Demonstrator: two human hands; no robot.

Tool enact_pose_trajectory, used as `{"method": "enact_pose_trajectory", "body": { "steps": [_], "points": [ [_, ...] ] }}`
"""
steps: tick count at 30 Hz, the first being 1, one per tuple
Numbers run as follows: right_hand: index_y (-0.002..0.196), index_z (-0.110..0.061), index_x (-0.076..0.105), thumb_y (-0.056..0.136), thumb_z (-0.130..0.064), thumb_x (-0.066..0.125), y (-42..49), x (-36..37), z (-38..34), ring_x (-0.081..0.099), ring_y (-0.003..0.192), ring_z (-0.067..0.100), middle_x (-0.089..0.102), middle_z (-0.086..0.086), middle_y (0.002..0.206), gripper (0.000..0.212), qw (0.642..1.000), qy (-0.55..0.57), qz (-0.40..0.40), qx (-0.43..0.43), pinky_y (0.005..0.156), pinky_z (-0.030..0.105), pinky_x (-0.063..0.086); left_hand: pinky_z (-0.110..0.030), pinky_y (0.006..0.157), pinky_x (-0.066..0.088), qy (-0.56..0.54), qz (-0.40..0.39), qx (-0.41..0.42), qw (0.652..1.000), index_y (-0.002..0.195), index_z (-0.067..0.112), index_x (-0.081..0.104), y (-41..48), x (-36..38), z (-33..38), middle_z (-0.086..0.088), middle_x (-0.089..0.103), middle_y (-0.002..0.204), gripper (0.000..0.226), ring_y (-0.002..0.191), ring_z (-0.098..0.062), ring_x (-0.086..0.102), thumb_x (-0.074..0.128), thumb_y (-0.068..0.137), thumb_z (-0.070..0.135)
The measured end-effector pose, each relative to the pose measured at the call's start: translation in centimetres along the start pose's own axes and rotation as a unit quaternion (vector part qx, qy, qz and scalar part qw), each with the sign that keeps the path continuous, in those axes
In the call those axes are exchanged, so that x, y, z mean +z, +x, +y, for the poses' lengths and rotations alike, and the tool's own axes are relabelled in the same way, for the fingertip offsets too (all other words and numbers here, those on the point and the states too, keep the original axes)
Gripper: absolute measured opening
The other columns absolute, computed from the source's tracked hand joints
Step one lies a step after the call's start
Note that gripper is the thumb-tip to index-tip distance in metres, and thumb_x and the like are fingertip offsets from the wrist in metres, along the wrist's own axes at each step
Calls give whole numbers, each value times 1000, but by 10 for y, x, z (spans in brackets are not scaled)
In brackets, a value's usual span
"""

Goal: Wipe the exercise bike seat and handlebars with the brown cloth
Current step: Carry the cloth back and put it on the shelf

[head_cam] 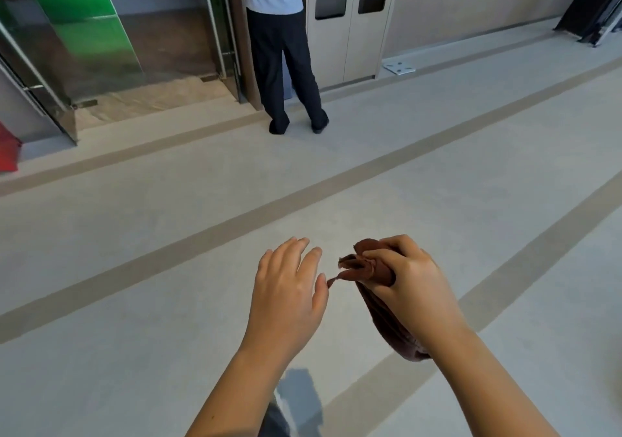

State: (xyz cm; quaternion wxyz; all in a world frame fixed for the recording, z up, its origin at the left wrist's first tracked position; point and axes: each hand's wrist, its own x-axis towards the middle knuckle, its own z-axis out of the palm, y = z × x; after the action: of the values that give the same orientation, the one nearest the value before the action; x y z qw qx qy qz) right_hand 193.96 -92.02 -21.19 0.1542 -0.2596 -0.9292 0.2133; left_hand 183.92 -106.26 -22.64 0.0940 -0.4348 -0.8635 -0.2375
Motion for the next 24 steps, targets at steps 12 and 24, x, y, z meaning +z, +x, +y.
{"method": "enact_pose_trajectory", "body": {
  "steps": [12,24],
  "points": [
    [104,-26,68,75,-32,75,258,60,-32,57,93,28,57,-2,111,31,998,18,17,55,73,35,50,-48,90,44,5,-36,38,999,106,2,65,232,32,-153,-17,64,110,31,106,-34,58,70,77,13],
    [103,-23,70,76,-37,72,545,57,55,59,93,24,58,0,108,31,999,11,37,37,76,27,45,-53,96,40,-17,-13,62,998,112,1,62,520,132,-184,-19,60,118,32,115,-35,52,64,83,12]
  ]
}}
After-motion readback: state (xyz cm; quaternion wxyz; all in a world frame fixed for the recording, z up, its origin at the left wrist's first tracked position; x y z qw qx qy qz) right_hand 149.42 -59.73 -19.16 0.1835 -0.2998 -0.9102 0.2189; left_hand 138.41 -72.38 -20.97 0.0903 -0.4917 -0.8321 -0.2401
